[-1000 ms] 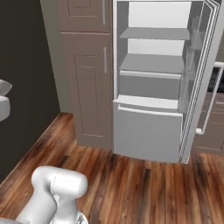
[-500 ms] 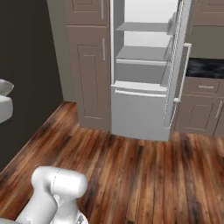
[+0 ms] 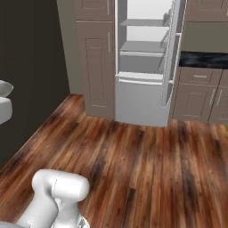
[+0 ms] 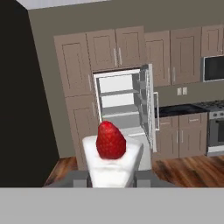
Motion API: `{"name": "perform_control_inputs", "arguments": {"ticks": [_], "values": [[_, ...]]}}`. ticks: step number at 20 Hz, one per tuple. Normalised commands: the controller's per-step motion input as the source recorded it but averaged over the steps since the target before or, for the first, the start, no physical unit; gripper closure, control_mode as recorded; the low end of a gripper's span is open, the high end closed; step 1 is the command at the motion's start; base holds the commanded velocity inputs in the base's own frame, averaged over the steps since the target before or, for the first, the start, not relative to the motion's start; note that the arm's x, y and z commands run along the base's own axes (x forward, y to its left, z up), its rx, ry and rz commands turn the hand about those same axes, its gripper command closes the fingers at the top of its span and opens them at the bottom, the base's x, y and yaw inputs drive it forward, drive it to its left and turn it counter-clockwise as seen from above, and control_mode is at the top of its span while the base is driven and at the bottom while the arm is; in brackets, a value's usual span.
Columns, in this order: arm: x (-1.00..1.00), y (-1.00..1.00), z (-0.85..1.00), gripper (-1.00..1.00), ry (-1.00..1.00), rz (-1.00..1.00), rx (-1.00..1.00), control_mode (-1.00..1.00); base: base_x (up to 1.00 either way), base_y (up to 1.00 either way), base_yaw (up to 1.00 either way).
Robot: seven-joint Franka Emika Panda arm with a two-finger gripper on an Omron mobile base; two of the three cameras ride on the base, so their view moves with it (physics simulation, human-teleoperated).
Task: Take the cake and cupcake from the fridge and place them on the empty tray on the dining counter.
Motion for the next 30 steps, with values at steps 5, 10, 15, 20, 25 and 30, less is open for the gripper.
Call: {"name": "perform_control_inputs", "arguments": {"ticks": [5,10,15,20,25,30], "values": [[0.0,0.0,0.0,1.0,0.0,0.0,0.0,1.0,-1.0,-0.34,0.0],[0.0,0.0,0.0,1.0,0.0,0.0,0.0,1.0,-1.0,-0.35,0.0],[0.0,0.0,0.0,1.0,0.0,0.0,0.0,1.0,-1.0,-0.37,0.0],[0.0,0.0,0.0,1.0,0.0,0.0,0.0,1.0,-1.0,-0.37,0.0],[0.0,0.0,0.0,1.0,0.0,0.0,0.0,1.0,-1.0,-0.44,0.0],[0.0,0.0,0.0,1.0,0.0,0.0,0.0,1.0,-1.0,-0.46,0.0]]}}
